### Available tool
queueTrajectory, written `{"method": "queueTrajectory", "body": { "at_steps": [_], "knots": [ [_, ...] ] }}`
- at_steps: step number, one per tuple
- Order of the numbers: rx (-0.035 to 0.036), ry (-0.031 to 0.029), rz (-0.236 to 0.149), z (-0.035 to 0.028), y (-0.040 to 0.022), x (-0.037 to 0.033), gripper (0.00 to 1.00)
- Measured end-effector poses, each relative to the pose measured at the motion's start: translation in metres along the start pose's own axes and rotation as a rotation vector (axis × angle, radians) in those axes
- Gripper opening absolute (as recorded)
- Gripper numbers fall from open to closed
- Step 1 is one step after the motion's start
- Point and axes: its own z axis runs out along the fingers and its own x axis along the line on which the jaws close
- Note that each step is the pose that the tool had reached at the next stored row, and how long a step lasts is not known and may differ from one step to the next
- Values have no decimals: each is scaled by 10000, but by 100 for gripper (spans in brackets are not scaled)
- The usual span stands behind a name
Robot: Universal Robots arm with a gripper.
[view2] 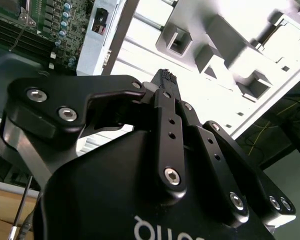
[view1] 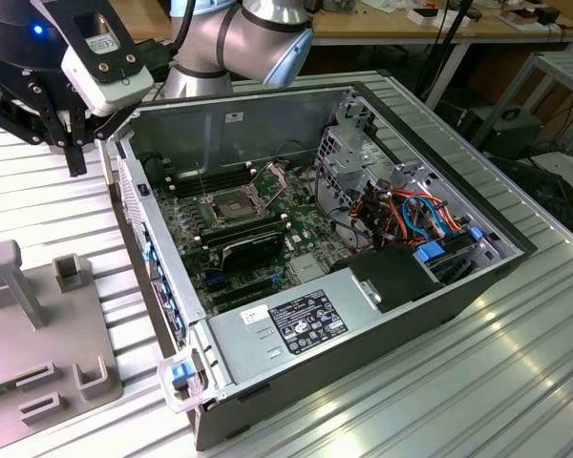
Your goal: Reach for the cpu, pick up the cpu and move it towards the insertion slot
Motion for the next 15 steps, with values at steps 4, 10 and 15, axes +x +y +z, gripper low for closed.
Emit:
{"method": "queueTrajectory", "body": {
  "at_steps": [4,10,15],
  "knots": [
    [5,63,3,6,-4,48,11],
    [12,154,7,18,-9,114,11],
    [18,242,11,27,-14,170,11]
  ]
}}
